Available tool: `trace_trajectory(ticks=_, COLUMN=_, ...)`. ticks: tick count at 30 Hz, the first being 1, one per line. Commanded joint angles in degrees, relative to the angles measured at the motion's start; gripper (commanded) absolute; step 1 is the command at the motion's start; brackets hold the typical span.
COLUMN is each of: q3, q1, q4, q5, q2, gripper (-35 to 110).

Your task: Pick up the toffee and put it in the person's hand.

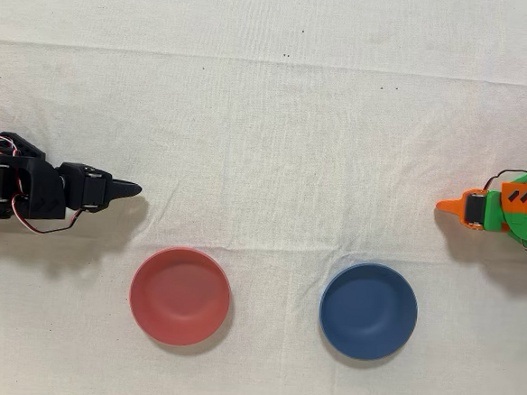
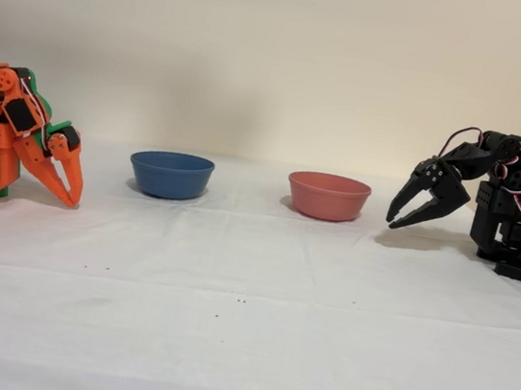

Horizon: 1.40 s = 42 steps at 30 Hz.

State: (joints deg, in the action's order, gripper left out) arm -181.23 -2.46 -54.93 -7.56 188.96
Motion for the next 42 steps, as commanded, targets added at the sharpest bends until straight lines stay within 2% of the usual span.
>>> trace_trajectory(ticks=1, q3=-2.9, q1=0.26, q4=0.09, q5=0.7, q2=4.04, gripper=0)
trace_trajectory(ticks=42, q3=-2.9, q1=0.26, q4=0.18, q5=1.58, q2=4.04, gripper=0)
